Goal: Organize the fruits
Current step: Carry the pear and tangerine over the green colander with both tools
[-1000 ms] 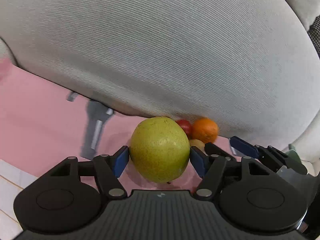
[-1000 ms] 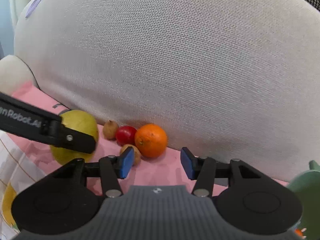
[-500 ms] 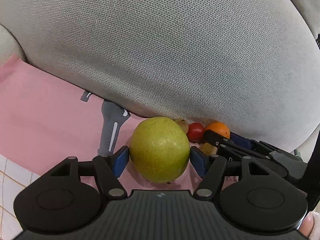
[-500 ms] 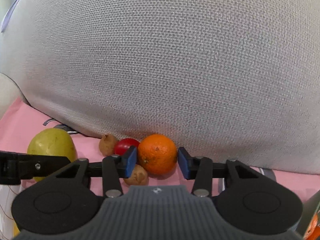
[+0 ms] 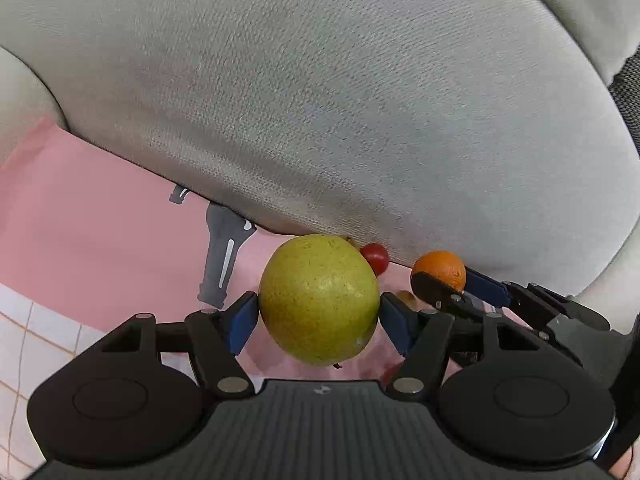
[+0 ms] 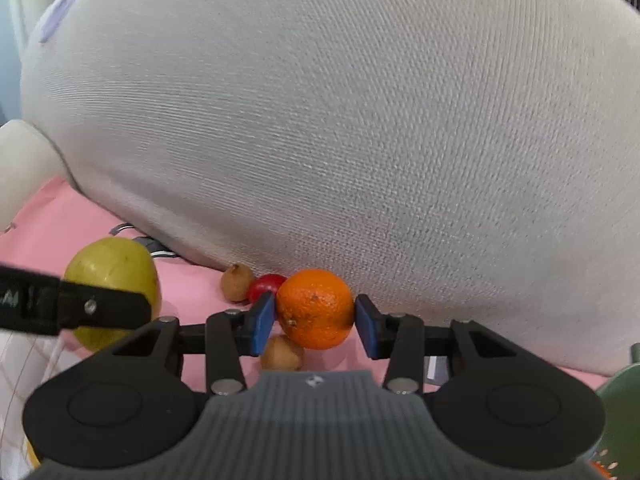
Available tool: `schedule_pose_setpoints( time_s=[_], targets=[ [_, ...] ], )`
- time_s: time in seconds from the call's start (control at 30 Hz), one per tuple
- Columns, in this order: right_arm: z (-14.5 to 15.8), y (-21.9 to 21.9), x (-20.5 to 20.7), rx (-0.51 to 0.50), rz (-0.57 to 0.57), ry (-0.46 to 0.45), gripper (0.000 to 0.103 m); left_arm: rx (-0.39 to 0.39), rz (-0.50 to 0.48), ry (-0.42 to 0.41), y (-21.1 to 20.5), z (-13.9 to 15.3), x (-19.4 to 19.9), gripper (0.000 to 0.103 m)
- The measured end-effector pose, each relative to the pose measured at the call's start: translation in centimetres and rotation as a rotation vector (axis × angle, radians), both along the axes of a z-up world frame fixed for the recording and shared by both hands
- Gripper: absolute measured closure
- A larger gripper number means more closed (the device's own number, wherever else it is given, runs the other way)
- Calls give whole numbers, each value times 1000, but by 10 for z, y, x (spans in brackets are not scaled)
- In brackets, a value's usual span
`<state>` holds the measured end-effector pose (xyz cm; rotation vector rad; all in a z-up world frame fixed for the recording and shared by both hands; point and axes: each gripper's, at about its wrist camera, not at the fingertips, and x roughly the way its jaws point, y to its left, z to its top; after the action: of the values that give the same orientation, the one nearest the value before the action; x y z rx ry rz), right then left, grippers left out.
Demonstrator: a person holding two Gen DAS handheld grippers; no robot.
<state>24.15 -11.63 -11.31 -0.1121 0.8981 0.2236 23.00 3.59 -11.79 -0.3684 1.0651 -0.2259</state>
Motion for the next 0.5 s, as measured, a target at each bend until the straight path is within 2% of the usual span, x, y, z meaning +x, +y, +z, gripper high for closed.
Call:
schedule_pose_setpoints(
  time_s=[0.5],
  targets=[
    [63, -12, -95, -11, 95, -87, 62, 4, -82, -62, -33, 47, -41, 27]
  ],
)
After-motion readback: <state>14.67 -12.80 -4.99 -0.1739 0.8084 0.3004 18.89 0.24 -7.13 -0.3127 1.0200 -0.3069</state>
